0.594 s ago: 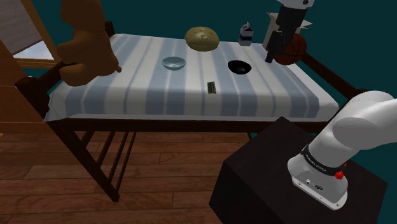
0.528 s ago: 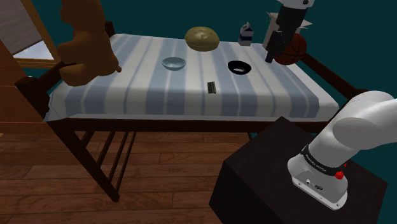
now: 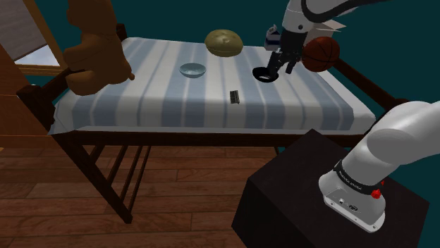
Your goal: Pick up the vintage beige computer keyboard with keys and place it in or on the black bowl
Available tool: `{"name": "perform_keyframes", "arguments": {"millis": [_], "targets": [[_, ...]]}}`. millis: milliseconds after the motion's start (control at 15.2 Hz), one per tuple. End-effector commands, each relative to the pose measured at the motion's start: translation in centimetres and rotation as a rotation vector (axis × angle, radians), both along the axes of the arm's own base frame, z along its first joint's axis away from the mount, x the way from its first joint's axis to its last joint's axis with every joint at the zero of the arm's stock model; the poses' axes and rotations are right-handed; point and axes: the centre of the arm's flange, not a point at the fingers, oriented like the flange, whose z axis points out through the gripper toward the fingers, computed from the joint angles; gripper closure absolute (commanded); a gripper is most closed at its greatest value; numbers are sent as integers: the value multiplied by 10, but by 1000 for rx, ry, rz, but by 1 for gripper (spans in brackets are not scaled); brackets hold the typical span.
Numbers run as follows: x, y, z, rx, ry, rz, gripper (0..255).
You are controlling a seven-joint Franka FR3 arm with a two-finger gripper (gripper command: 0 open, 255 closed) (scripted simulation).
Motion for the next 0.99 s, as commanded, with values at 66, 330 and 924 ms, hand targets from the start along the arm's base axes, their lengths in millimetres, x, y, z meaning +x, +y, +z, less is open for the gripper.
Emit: {"name": "perform_keyframes", "arguments": {"millis": [66,330,924], "targets": [[31,8,-24,-9,-17,-66,0],[68,12,-59,-23,-37,-151,0],[156,7,-134,-54,-80,-343,0]]}}
